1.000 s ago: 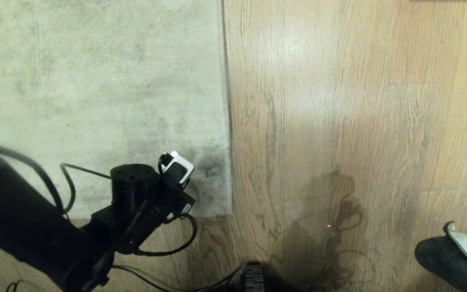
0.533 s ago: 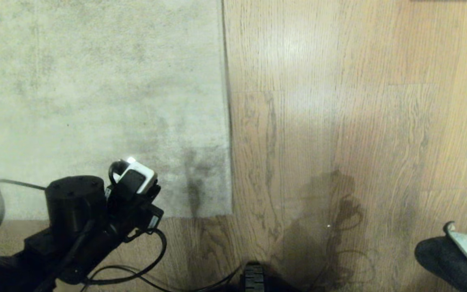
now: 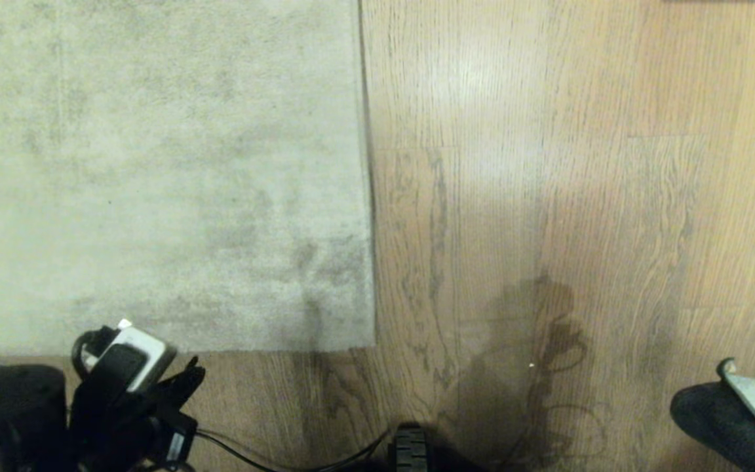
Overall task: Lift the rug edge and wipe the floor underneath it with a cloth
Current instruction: Put down the rag
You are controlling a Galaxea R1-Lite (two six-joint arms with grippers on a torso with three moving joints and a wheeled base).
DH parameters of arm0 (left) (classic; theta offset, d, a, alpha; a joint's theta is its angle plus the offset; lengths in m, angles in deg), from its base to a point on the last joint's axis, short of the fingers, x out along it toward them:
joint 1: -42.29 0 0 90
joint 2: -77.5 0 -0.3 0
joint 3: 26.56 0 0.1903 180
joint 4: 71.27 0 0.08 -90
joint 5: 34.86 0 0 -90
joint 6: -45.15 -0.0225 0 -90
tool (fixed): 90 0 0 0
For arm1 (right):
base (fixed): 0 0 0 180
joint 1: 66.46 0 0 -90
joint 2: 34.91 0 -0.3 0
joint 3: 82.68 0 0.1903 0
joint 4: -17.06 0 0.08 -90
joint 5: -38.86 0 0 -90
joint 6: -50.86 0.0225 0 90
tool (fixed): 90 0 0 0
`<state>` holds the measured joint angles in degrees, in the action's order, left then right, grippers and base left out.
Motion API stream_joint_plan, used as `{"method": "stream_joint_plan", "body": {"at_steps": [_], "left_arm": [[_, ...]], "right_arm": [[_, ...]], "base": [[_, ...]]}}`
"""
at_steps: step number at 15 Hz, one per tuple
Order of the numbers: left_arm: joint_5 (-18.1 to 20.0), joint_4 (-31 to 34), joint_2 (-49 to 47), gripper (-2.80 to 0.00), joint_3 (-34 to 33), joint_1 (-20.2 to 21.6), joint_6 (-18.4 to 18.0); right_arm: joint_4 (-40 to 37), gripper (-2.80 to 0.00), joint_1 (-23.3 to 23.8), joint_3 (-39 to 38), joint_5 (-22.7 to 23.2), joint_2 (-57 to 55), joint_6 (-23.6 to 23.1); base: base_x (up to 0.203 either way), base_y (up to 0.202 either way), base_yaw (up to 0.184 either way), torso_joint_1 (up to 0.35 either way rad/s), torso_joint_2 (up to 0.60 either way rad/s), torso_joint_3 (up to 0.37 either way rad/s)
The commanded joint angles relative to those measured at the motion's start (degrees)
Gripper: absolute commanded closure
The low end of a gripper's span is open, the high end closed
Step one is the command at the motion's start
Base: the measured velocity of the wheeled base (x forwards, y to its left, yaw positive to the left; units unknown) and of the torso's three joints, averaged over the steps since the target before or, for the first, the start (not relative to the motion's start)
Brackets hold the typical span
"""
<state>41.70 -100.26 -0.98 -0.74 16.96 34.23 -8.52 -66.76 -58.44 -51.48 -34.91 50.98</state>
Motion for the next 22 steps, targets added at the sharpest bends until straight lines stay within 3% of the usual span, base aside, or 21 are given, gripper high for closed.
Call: {"method": "stream_joint_plan", "body": {"at_steps": [1, 7, 13, 14, 17, 18, 22], "left_arm": [[-0.2, 3.85, 8.74, 0.0, -2.2, 0.38, 0.46], [-0.09, 22.03, 28.09, 0.0, -2.45, 3.25, 1.63], [0.4, 41.65, 46.21, 0.0, -2.46, 13.7, 2.29], [1.78, 42.99, 48.07, 0.0, -2.46, 16.17, 2.87], [11.96, 49.09, 52.66, 0.0, -2.46, 22.65, 4.77], [13.64, 51.18, 55.6, 0.0, -2.46, 23.84, 4.99], [14.85, 52.68, 62.89, 0.0, -2.46, 27.88, 6.98]], "right_arm": [[-0.05, 0.0, 0.04, 0.0, -0.01, 0.0, 0.0], [0.02, 0.0, -0.05, 0.0, -0.01, 0.0, 0.0], [0.02, 0.0, -0.05, 0.0, -0.01, 0.0, 0.05], [0.02, 0.0, -0.05, 0.0, -0.01, 0.0, -0.03], [0.02, 0.0, -0.05, 0.0, -0.01, 0.0, -0.03], [0.02, 0.0, -0.05, 0.0, -0.01, 0.0, -0.03], [-0.06, 0.0, -0.05, 0.0, -0.01, 0.0, -0.03]], "base": [[0.0, 0.0, 0.0, 0.0, 0.0, 0.0], [0.0, 0.0, 0.0, 0.0, 0.0, 0.0], [0.0, 0.0, 0.0, 0.0, 0.0, 0.0], [0.0, 0.0, 0.0, 0.0, 0.0, 0.0], [0.0, 0.0, 0.0, 0.0, 0.0, 0.0], [0.0, 0.0, 0.0, 0.0, 0.0, 0.0], [0.0, 0.0, 0.0, 0.0, 0.0, 0.0]]}}
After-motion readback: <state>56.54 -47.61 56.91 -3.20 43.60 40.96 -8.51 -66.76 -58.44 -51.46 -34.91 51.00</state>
